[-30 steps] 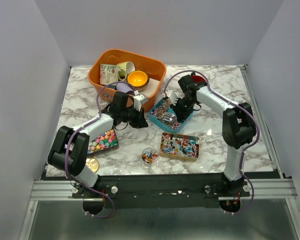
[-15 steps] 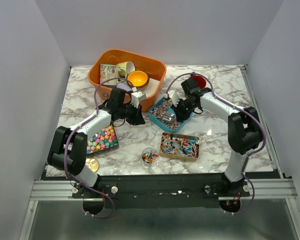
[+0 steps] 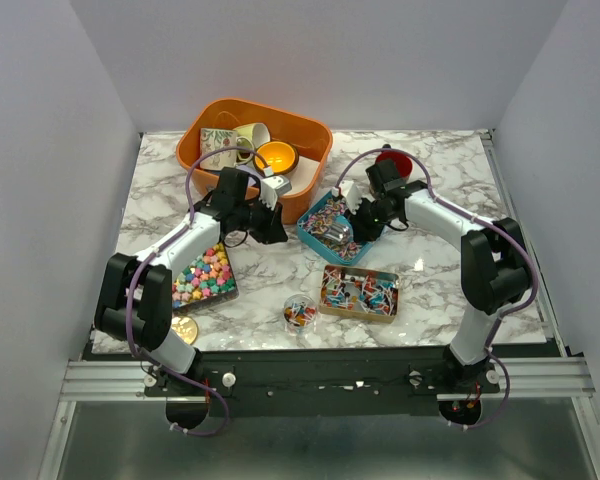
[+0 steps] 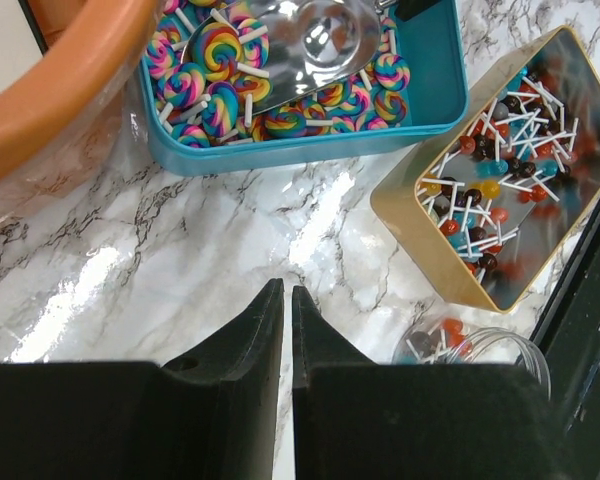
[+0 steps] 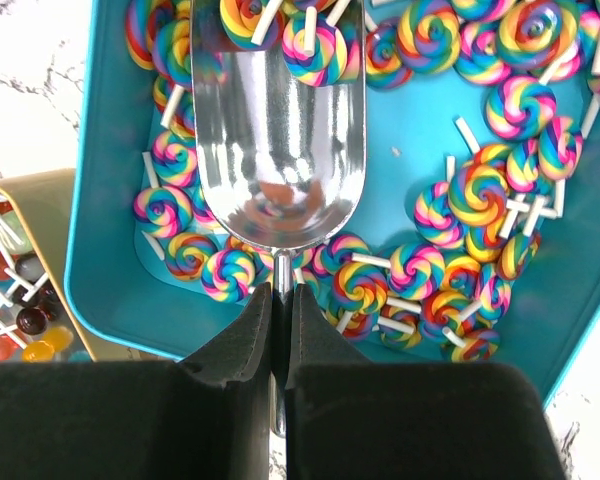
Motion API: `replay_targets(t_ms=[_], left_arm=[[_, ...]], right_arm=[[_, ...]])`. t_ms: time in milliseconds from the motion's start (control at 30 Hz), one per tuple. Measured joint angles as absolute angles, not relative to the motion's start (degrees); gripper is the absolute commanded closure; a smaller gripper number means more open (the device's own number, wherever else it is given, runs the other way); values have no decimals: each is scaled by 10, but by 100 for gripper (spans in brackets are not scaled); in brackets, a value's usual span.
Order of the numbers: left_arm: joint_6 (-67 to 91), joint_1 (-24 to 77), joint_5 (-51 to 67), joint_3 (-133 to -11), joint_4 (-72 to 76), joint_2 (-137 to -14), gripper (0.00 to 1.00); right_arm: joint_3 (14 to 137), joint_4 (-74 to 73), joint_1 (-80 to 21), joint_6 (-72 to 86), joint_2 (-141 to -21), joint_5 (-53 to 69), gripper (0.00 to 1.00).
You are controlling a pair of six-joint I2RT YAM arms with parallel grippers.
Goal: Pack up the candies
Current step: Scoop the fake candies from the storage box.
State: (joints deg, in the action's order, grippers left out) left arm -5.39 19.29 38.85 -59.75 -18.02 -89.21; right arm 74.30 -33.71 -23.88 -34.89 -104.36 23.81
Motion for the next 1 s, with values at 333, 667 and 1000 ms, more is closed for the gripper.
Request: replay_targets(t_ms=[333, 667, 1000], left_arm=[[-56, 192, 386, -601, -184, -894, 81], [-60, 192, 386, -605, -191, -903, 81], [-69, 192, 382, -605, -197, -903, 81]], right_arm=[[746, -344, -232, -326, -1044, 223, 99], [714, -318, -230, -308, -999, 232, 99], [624, -257, -216, -295, -924, 258, 99]])
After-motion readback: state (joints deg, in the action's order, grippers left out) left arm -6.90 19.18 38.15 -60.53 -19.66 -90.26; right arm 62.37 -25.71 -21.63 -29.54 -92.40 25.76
